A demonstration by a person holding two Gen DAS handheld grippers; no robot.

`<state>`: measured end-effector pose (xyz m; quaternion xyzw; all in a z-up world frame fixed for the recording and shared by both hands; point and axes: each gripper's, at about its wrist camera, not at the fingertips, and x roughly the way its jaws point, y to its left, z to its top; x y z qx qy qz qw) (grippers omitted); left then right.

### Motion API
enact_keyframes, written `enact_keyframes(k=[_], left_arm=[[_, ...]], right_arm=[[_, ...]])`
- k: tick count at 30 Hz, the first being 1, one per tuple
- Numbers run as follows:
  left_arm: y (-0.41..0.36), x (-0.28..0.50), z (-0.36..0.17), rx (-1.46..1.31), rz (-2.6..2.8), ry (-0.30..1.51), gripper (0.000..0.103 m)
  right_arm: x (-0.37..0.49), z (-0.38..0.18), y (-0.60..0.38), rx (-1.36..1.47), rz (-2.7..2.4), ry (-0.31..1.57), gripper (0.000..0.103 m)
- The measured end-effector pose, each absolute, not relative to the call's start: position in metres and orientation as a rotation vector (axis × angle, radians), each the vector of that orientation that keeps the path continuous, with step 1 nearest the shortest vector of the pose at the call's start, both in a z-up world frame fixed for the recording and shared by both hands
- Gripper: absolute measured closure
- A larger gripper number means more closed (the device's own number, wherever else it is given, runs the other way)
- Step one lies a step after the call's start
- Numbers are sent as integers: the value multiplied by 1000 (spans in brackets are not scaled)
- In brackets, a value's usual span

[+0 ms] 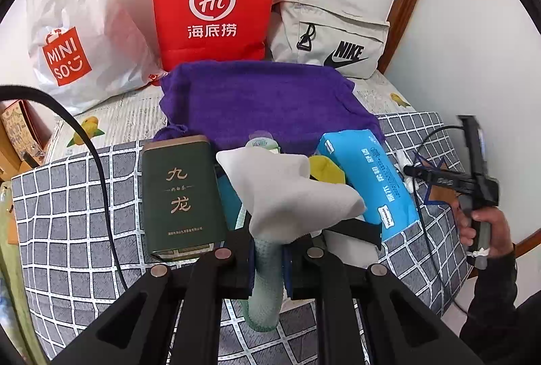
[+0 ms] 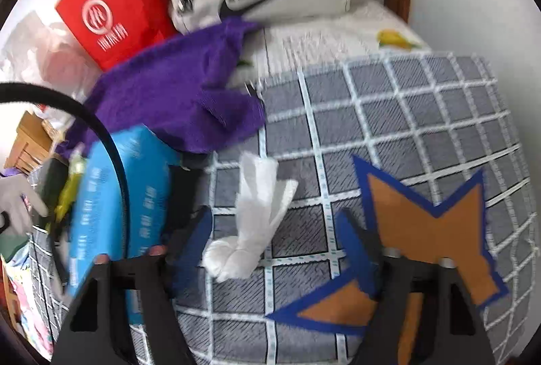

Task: Organize soft objects
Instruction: 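Lift the sock with the left gripper while the right gripper carries the white cloth over the purple towel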

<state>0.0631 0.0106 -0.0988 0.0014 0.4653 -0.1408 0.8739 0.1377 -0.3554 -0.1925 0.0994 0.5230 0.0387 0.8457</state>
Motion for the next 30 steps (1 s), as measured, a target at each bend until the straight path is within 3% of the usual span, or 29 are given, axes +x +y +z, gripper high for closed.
enact_keyframes(k=[2,3,4,30], left_arm=[[10,63,-99,7,-291,976,91],[10,64,-99,8,-291,978,91],[10,65,-99,8,-291,980,91],[11,124,-62,18,-281,879,91]], right_arm=[[140,-199,-350,164,86,1112,64],[139,-198,-346,124,92,1095,89],[139,-197,-345,122,115,1100,99],[162,-54,-303,62,294,801,98]])
